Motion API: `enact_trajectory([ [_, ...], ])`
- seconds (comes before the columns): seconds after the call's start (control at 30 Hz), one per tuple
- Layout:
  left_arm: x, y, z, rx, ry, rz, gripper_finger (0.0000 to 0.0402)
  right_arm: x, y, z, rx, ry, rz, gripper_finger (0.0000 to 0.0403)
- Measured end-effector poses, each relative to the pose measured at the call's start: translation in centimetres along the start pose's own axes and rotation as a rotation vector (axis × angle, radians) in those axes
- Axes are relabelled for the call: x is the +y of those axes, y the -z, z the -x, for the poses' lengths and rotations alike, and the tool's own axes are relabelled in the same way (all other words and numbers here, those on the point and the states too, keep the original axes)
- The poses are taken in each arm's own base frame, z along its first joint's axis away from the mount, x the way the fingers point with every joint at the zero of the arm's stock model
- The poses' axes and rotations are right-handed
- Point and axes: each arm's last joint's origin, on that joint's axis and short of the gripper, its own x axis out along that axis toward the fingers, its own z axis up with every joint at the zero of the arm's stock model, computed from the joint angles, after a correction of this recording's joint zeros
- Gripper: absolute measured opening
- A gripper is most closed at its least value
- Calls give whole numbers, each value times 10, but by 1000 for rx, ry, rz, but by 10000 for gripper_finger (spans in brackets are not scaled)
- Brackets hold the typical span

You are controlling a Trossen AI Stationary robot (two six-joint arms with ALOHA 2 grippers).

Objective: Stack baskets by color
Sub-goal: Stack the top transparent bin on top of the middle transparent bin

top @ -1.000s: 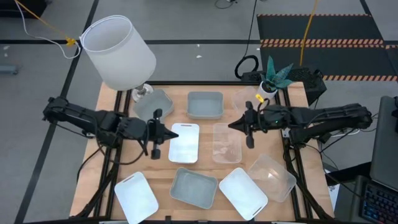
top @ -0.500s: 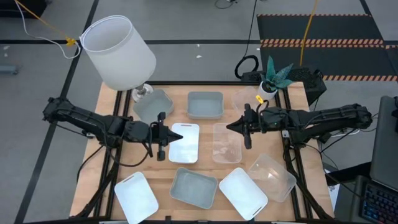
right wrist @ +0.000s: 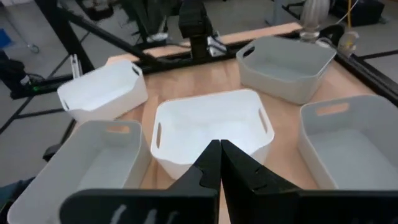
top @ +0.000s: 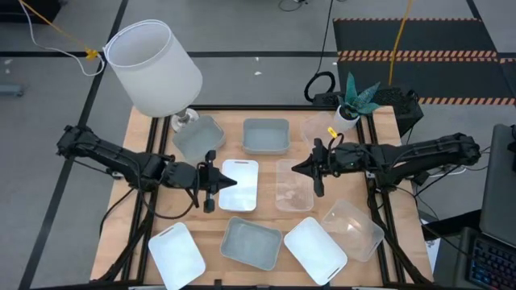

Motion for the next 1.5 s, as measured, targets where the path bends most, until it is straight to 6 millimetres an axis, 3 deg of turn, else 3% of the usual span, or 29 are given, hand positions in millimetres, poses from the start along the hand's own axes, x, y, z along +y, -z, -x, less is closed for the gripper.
enact_trajectory([
  [0.2,0,-1,-1,-14,-1,-42,8,1,8,-4,48,89,-38,0],
  [0.37,0,-3,0,-28,0,-51,8,-2,13,2,190,145,-68,0],
  [0.77,0,-5,0,-52,0,-56,8,-16,-31,49,461,293,-47,0],
  [0.93,0,-6,0,-62,1,-53,8,-26,-38,61,557,327,28,0],
  [1.2,0,-6,1,-63,1,-40,8,-50,-28,57,790,317,94,6],
  [1.5,0,-6,0,-62,3,-30,8,-65,-22,42,925,257,260,75],
])
